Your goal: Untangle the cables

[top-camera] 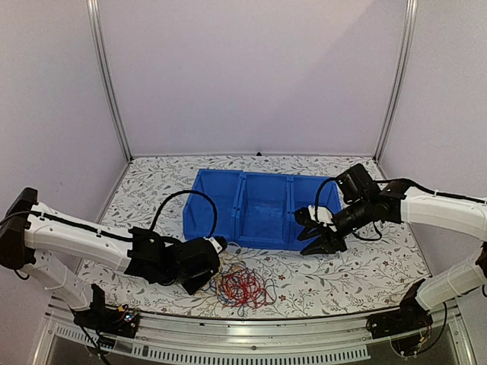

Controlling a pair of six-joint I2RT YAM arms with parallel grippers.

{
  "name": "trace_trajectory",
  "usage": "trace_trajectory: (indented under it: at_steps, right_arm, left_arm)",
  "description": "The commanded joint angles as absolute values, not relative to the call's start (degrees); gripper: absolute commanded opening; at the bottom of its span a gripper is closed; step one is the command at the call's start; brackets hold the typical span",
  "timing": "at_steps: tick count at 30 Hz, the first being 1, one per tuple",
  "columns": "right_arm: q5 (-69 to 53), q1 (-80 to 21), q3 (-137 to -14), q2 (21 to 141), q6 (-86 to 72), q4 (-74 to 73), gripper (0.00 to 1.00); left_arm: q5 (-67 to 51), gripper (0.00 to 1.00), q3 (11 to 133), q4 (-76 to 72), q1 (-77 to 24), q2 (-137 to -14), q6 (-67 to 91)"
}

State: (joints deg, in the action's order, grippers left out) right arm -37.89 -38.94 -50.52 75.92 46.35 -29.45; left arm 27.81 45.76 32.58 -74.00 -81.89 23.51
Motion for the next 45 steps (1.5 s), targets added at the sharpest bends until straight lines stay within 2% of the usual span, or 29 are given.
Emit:
trace_trajectory:
  at_steps: [1, 7, 13, 16, 18, 24, 33, 41, 45]
  right_arm:
    - [-35.57, -39.20, -49.51, 74.24, 46.34, -27.68, 0.43]
    - [-33.67, -39.20, -48.89, 74.14, 45.13, -26.83, 0.43]
    - [-32.68, -39.20, -48.53, 74.07, 45.18, -26.30, 0.43]
    - [-32.63, -39.20, -48.52, 74.33, 45.05, -26.24, 0.43]
    - [-33.05, -39.20, -48.52, 74.35, 44.85, -26.10, 0.42]
    - [-34.94, -39.20, -52.35, 74.63, 42.24, -24.70, 0.39]
    - [-46.63, -40.16, -73.06, 79.09, 32.59, -28.20, 0.54]
    - [-49.70, -48.03, -87.75, 91.93, 24.06, -28.97, 0.58]
    - [-51.32, -51.15, -90.06, 98.36, 20.27, -27.02, 0.54]
  left_arm:
    - [32.99, 0.41, 48.69, 31.09, -73.52, -85.18, 19.67]
    - [34.26, 0.34, 48.49, 28.16, -69.87, -86.48, 14.98]
    - [32.10, 0.13, 47.02, 22.37, -69.66, -85.85, 8.67]
    - [31.44, 0.08, 45.03, 19.07, -69.71, -84.70, 6.76]
    - [31.38, 0.01, 43.18, 15.96, -69.71, -82.64, 5.78]
    - [32.09, 0.00, 43.88, 14.43, -70.38, -72.82, 5.75]
    - [31.95, 0.00, 43.69, 8.35, -71.56, -56.41, 2.36]
    - [28.66, 0.00, 43.08, 5.80, -71.75, -54.86, 3.02]
    - [28.16, 0.00, 42.43, 3.29, -72.05, -55.87, 3.43]
